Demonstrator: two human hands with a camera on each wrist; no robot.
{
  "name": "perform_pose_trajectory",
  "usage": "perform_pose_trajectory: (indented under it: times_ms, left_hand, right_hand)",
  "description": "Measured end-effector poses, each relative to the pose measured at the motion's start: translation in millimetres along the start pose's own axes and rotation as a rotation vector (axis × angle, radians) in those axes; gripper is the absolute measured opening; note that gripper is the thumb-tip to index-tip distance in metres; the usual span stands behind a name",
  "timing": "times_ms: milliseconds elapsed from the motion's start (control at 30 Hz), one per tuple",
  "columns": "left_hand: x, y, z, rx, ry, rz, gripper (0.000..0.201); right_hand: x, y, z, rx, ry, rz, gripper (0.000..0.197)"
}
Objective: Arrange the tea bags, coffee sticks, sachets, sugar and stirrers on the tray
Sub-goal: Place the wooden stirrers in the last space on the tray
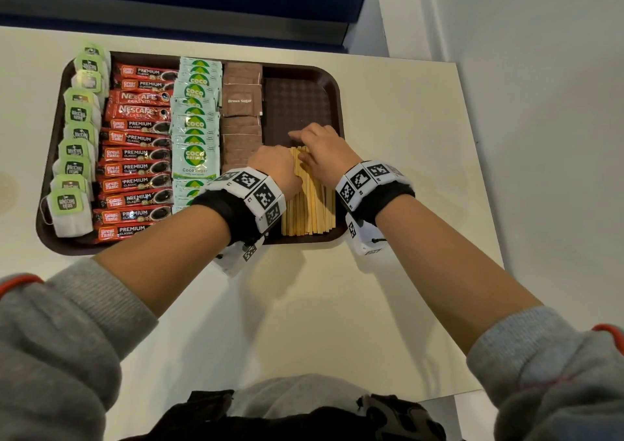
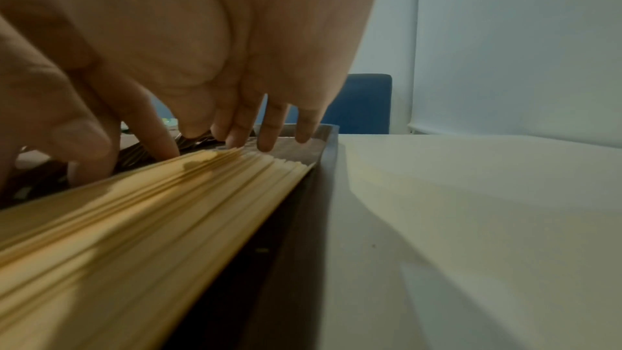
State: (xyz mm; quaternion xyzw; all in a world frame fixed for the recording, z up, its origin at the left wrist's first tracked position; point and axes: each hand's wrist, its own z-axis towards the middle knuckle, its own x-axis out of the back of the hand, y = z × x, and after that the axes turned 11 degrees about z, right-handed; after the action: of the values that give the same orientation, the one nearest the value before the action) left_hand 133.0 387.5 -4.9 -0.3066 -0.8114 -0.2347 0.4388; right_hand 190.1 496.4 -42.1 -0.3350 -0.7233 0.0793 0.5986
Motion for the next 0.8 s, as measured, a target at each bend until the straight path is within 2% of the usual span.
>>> perform_pose_trajectory:
  times_ms: [167, 333, 400, 567, 633, 800]
  left_hand:
    - [1, -4, 1, 0.031, 0.009, -0.061, 0.028]
    - [0, -13, -2, 0.021, 0.088, -0.117, 0.039]
    - [1, -20, -9, -0.009, 0.104, -0.128, 0.041]
    - [-1, -44, -41, -0.062, 0.079, -0.068, 0.019]
    - [-7, -56, -54, -0.058, 0.066, -0.020, 0.023]
    - [-31, -88, -74, -0.043, 0.004, 0.041, 0.040]
  right_hand:
    - [7, 5, -9, -0.059, 0.080, 0.025, 0.043]
    - [9, -6, -25, -0.084, 0.104, 0.087, 0.034]
    - [5, -18, -36, -0.042, 0.083, 0.098, 0.028]
    - [-14, -54, -59, 0.007, -0.082, 0.115, 0.027]
    - [-23, -65, -66, 0.012, -0.128, 0.119, 0.027]
    - [-47, -78, -80, -0.016, -0.118, 0.101, 0.025]
